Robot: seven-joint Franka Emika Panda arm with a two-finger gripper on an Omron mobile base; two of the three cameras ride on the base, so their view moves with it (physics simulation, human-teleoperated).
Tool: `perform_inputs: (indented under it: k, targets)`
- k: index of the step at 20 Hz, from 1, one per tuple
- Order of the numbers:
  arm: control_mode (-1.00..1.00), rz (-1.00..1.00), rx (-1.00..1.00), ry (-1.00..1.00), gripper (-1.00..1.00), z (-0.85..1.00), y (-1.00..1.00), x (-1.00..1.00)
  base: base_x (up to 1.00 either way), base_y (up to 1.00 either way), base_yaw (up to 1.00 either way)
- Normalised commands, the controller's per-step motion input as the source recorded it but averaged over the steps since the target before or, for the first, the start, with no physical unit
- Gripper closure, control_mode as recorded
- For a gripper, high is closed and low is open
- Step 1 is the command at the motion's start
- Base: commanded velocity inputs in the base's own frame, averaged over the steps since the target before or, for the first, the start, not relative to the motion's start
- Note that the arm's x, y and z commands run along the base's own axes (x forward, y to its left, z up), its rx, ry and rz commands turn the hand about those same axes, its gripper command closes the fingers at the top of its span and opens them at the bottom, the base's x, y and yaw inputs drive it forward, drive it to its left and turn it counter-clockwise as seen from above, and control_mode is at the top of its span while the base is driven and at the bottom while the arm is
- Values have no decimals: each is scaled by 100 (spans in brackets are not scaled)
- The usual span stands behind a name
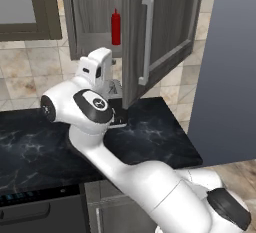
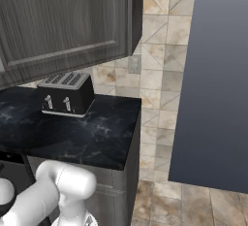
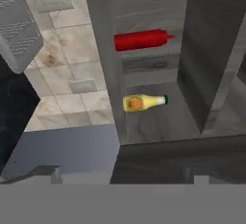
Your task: Move the ketchup and mustard from the cabinet to the dining counter.
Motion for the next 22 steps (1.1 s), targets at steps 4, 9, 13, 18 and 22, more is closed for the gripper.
perform_inputs:
  k: [4,9,13,18,22]
  targets:
    - [-100,-9,-21,-3,-100,0,-61,-81,0,0,0]
    - [-100,-11,-19,0,-100,0,-65,-61,0,0,0]
    - [-100,-11,-12,1,-100,10,-80,-49,0,0,0]
    - [-100,-10,-9,1,-100,18,-83,-50,0,0,0]
    - [-100,-9,-8,1,-100,19,-85,-44,0,0,0]
